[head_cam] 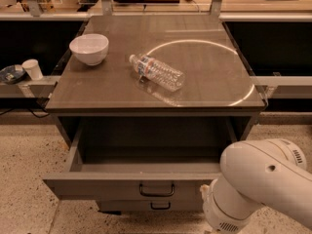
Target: Close top drawer
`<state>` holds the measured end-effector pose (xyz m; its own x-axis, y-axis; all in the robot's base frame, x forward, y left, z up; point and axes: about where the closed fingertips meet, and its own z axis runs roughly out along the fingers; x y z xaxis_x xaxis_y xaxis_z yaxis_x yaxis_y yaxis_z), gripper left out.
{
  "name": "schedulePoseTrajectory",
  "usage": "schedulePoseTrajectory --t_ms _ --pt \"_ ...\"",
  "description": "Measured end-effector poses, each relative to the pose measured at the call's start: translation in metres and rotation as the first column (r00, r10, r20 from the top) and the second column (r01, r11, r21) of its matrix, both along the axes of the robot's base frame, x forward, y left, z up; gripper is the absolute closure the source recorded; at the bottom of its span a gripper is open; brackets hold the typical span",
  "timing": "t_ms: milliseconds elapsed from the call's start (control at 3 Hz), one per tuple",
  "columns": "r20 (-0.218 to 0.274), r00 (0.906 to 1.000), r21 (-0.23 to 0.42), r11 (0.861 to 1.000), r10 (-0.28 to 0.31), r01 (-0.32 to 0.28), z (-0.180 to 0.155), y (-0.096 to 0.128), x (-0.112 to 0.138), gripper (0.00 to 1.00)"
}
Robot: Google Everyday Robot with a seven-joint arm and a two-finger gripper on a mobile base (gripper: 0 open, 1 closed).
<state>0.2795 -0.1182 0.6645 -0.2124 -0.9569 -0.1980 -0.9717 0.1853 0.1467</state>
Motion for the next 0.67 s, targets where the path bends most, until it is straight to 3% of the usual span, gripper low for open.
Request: schedulePoseTrajectory --t_ms 333,667 --pt "0.0 1.0 0.0 1.0 0.0 0.0 0.0 0.0 0.0 0.0" --pt "0.029 0.9996 -0.009 1.0 0.002 -0.002 0.005 -0.0038 0.0055 0.24"
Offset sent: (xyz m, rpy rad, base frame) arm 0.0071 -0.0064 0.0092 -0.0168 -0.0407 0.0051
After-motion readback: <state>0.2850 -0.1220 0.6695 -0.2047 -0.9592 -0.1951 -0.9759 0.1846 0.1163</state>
